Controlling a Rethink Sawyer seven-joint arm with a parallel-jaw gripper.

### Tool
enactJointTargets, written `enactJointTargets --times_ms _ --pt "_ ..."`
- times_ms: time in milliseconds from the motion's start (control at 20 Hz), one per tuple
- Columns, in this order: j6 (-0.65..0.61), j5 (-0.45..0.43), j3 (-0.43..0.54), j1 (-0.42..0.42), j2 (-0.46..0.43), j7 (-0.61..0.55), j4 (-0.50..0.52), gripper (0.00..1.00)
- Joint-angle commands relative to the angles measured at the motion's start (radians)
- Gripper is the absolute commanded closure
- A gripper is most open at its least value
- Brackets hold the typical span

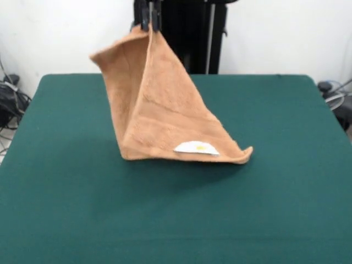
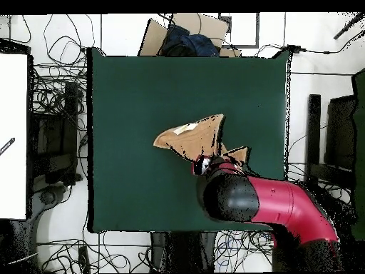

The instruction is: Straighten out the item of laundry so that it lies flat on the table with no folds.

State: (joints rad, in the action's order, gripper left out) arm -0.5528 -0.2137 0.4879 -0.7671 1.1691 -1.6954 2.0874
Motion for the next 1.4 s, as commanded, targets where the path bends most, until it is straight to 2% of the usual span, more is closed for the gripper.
enactJointTargets --times_ms 50,200,400,650,750,850,1000,1050,1200,1400 --pt "-0.206 0.072 0.04 0.039 0.126 0.058 -0.021 1.0" --pt "-0.229 0.08 0.043 0.042 0.137 0.067 -0.033 1.0" --pt "-0.162 0.09 0.049 0.032 0.133 0.07 0.005 1.0" --pt "-0.125 0.075 0.055 0.03 0.105 0.067 0.0 1.0" --pt "-0.104 0.058 0.06 0.031 0.068 0.058 -0.016 1.0" --pt "-0.064 0.019 0.064 0.033 -0.019 0.052 -0.053 1.0" --pt "0.014 -0.077 0.028 0.061 -0.234 0.043 -0.154 1.0" --pt "-0.026 -0.105 0.0 0.081 -0.296 0.024 -0.197 1.0" --pt "0.089 -0.153 -0.003 0.078 -0.414 0.041 -0.233 1.0" --pt "0.194 -0.199 0.015 0.066 -0.465 0.027 -0.246 1.0"
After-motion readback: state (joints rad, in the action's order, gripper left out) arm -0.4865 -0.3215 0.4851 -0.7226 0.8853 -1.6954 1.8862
